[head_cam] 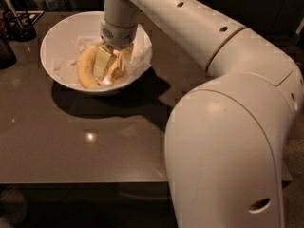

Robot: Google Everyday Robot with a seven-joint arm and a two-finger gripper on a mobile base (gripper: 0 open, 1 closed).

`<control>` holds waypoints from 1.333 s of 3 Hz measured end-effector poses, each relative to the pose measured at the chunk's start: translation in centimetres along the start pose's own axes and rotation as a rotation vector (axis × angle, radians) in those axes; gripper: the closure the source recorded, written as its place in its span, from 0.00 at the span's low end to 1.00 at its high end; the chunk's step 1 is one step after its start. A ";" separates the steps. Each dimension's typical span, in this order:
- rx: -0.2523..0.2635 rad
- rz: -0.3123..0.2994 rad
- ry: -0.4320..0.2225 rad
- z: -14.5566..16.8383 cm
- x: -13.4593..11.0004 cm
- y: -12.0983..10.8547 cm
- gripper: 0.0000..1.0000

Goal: Pick banana from white bowl

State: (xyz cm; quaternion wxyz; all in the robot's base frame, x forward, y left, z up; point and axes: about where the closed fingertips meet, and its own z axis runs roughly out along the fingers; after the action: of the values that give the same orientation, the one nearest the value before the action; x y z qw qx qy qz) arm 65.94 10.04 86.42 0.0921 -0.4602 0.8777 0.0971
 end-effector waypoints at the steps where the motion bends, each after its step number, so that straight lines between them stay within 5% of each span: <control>1: -0.021 0.012 0.020 0.9 0.0 -0.1 0.40; 3: -0.035 0.006 0.058 2.1 -0.2 0.2 0.37; 4: -0.046 0.008 0.067 2.5 -0.2 0.2 0.57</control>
Offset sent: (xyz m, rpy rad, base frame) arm -0.0033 -0.0019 -0.0142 -0.0389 0.0845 -0.0025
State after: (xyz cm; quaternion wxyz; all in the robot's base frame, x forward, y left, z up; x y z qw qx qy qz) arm 66.10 10.92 84.06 0.0517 -0.4617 0.8796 0.1023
